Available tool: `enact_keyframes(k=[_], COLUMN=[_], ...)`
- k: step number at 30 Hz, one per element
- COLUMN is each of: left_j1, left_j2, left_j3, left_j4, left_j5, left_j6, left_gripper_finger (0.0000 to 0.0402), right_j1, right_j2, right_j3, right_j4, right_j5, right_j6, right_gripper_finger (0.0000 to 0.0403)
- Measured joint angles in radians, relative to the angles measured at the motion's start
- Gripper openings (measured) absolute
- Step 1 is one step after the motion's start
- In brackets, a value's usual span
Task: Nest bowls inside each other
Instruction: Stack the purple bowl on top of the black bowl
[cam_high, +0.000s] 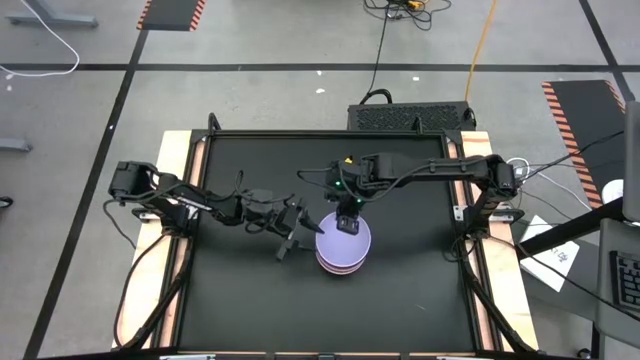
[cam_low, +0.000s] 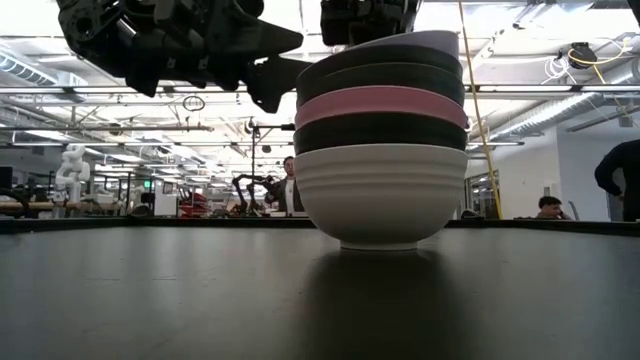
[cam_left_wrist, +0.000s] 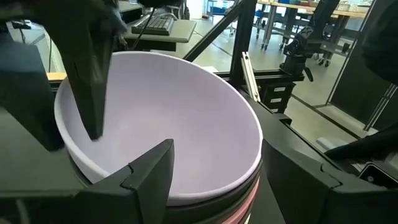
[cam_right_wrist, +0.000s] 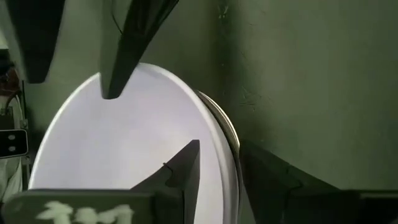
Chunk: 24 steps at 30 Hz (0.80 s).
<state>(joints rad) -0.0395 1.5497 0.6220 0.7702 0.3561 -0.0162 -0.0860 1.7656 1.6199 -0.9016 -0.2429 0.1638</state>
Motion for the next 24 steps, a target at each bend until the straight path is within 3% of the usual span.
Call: enact_keyframes(k=[9, 14, 24], left_j1=[0.0, 0.0, 0.001], left_j2=[0.0, 0.0, -0.001], left_j3=[0.0, 0.0, 0.0], left_j4=[-0.007, -0.007, -0.007], left_j5=[0.001, 0.002, 0.007], left_j6=[0.01, 0.011, 0.011], left_gripper_finger=[0.0246, 0.0246, 0.0246], right_j1=[0.0, 0.04, 0.112], right_j2=[-0.111, -0.162, -0.333], right_j3=[0.0, -0.007, -0.269], right_j4=[-0.007, -0.067, 0.085], right_j5=[0.014, 0.114, 0.194], right_j6=[0.004, 0.027, 0.131], right_gripper_finger=[0.0107, 0.0107, 0.0107])
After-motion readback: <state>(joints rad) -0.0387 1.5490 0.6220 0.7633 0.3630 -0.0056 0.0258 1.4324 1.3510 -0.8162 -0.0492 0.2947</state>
